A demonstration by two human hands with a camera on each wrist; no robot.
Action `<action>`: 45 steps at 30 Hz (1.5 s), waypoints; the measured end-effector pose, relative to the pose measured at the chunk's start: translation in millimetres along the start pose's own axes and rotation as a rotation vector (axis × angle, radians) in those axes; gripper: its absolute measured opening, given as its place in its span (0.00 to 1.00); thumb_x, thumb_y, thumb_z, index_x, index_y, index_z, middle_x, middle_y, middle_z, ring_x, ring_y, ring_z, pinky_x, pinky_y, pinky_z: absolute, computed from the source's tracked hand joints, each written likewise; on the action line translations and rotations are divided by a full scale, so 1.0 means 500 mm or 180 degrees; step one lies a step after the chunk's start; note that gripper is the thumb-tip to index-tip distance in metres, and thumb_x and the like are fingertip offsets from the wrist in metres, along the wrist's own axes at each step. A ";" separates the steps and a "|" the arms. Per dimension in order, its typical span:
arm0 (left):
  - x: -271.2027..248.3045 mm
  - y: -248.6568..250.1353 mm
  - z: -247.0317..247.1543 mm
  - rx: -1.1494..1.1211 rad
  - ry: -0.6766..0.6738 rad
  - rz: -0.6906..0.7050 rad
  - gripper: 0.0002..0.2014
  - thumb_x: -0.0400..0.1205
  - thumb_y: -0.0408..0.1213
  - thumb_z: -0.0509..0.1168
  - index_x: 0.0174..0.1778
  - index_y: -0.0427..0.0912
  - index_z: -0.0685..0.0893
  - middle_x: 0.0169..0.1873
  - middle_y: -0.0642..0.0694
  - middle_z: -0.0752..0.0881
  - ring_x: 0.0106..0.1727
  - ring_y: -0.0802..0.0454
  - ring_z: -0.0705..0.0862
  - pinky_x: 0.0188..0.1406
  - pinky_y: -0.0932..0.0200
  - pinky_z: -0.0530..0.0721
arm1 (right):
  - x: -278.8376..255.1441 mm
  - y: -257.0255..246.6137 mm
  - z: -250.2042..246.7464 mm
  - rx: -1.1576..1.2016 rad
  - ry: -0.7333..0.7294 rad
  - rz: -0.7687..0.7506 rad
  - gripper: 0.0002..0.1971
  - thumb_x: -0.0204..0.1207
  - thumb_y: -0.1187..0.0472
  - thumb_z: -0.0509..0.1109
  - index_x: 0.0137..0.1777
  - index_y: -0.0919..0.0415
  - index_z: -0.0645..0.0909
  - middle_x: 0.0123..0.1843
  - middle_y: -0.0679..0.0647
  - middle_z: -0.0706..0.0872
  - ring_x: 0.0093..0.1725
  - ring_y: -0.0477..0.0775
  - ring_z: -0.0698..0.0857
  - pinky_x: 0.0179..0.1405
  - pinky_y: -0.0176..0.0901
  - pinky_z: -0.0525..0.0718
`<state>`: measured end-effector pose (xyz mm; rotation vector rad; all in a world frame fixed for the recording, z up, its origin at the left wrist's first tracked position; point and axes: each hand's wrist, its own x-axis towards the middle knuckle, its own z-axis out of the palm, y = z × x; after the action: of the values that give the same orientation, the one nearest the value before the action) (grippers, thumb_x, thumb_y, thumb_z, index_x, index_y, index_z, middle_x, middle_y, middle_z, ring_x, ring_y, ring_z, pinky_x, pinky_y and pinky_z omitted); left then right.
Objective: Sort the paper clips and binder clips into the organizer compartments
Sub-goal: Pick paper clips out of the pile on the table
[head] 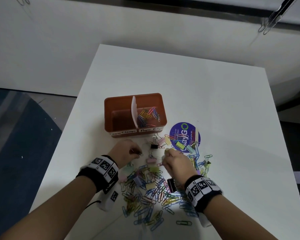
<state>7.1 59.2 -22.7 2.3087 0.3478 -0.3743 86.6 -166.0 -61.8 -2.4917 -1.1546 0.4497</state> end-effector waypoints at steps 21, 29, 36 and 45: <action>0.000 0.004 0.082 0.0984 -0.0392 -0.0170 0.10 0.76 0.40 0.69 0.52 0.46 0.83 0.53 0.45 0.81 0.56 0.45 0.80 0.57 0.51 0.79 | 0.004 -0.015 -0.025 0.0308 -0.0844 0.0521 0.14 0.75 0.53 0.69 0.61 0.50 0.77 0.49 0.47 0.78 0.48 0.50 0.79 0.46 0.44 0.81; 0.002 -0.004 0.078 0.0762 -0.0244 -0.0176 0.14 0.74 0.45 0.71 0.52 0.44 0.82 0.51 0.45 0.81 0.53 0.46 0.81 0.55 0.50 0.81 | 0.025 -0.037 -0.006 0.0189 -0.0778 0.0804 0.08 0.77 0.56 0.68 0.54 0.55 0.81 0.53 0.53 0.84 0.55 0.57 0.82 0.52 0.47 0.82; 0.012 0.003 0.082 0.0833 -0.0211 -0.0243 0.11 0.75 0.40 0.70 0.52 0.43 0.82 0.53 0.43 0.83 0.56 0.44 0.82 0.56 0.50 0.80 | 0.015 -0.045 0.010 -0.0142 -0.0692 0.0498 0.09 0.78 0.65 0.62 0.52 0.60 0.82 0.53 0.56 0.83 0.56 0.60 0.81 0.49 0.47 0.81; 0.018 0.004 0.087 0.1535 -0.0512 -0.0196 0.11 0.80 0.36 0.61 0.58 0.43 0.80 0.57 0.40 0.79 0.59 0.40 0.80 0.55 0.47 0.79 | 0.021 -0.042 0.010 0.0296 -0.0696 0.0444 0.16 0.80 0.59 0.62 0.67 0.50 0.77 0.55 0.55 0.84 0.58 0.60 0.82 0.53 0.48 0.83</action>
<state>9.2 27.8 -53.8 2.7144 0.2695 -0.7369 77.1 -144.5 -58.3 -2.4983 -1.0140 0.8129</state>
